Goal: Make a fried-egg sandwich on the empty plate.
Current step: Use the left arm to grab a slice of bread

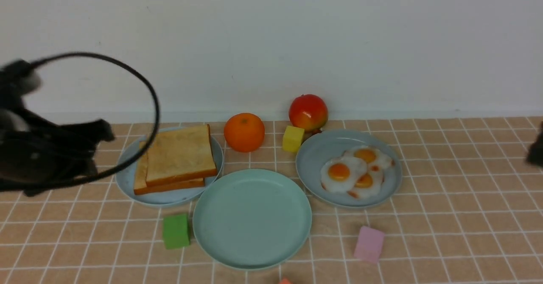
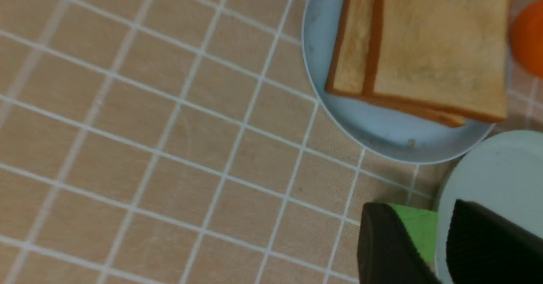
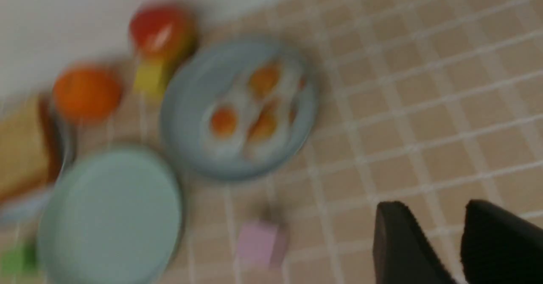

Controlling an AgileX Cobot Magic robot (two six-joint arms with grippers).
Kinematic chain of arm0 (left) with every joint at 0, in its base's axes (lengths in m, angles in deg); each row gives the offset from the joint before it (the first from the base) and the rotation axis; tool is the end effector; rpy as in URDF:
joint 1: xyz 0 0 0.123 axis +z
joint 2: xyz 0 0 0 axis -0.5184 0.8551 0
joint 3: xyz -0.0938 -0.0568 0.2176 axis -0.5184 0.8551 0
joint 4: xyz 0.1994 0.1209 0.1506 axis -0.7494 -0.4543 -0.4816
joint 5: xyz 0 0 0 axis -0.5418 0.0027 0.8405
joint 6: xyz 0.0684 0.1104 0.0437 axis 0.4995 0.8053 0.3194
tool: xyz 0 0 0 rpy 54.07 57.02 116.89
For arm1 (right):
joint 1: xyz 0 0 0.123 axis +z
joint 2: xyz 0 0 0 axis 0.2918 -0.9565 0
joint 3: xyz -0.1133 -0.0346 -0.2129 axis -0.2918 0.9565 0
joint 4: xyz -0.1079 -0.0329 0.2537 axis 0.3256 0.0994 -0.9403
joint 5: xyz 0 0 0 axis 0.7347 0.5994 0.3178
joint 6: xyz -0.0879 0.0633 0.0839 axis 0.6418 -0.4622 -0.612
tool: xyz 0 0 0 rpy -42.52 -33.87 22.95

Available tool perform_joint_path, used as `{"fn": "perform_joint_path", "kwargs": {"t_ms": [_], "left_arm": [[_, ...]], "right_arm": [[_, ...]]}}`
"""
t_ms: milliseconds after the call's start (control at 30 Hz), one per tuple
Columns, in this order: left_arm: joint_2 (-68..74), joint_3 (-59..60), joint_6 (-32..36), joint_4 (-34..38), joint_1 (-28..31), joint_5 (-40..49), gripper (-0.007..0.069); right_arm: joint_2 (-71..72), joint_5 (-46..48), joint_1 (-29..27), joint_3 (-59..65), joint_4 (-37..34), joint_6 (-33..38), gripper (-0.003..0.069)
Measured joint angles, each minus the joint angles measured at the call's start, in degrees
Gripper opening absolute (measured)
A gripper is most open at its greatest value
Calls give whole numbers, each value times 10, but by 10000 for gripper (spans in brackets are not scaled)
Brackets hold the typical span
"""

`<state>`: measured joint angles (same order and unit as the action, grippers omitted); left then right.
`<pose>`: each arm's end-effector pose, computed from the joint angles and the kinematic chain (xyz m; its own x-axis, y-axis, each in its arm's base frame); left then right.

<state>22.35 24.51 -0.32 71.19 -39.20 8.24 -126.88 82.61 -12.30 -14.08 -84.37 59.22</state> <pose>0.3305 -0.0430 0.1895 -0.7294 -0.4500 -0.5152 -0.3277 0.8910 -0.3142 0.2757 0.0461 0.2607 -0.6972 0.3063 -0.6482 0.0529 0.9237 0.3795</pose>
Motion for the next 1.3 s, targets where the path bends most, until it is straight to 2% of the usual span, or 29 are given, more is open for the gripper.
{"fn": "perform_joint_path", "kwargs": {"t_ms": [67, 200, 233, 300, 367, 400, 467, 500, 533, 633, 967, 1200, 1300], "left_arm": [[44, -23, 13, 13, 0, -1, 239], [119, -95, 55, 52, 15, 18, 239], [123, -99, 59, 56, 15, 20, 239], [172, -148, 123, 116, 41, 37, 239], [208, -180, 194, 174, 67, 58, 239], [235, -201, 240, 220, 80, 70, 239], [266, -221, 300, 271, 93, 82, 245], [270, -223, 306, 275, 94, 83, 246], [296, -236, 351, 309, 97, 85, 259], [329, -247, 381, 333, 97, 76, 277], [378, -250, 391, 328, 97, 6, 281], [407, -256, 391, 348, 98, 5, 221], [408, -258, 391, 356, 98, 7, 143]], "right_arm": [[-13, 25, 0, 1, -96, 121, 241], [-21, 37, 0, 1, -246, 260, 241], [-21, 37, 0, 1, -253, 266, 241], [-21, 39, 0, 1, -317, 321, 241], [-21, 42, 0, 1, -346, 356, 241], [-21, 45, 0, 1, -357, 366, 241], [-21, 47, 0, 1, -361, 370, 241], [-21, 47, 0, 1, -361, 370, 241], [-21, 49, 0, 1, -361, 373, 241], [-21, 53, 0, 1, -362, 374, 241], [-21, 77, 0, 1, -362, 375, 241], [-21, 88, 0, 1, -362, 375, 241], [-21, 92, 0, 1, -358, 375, 241]]}}
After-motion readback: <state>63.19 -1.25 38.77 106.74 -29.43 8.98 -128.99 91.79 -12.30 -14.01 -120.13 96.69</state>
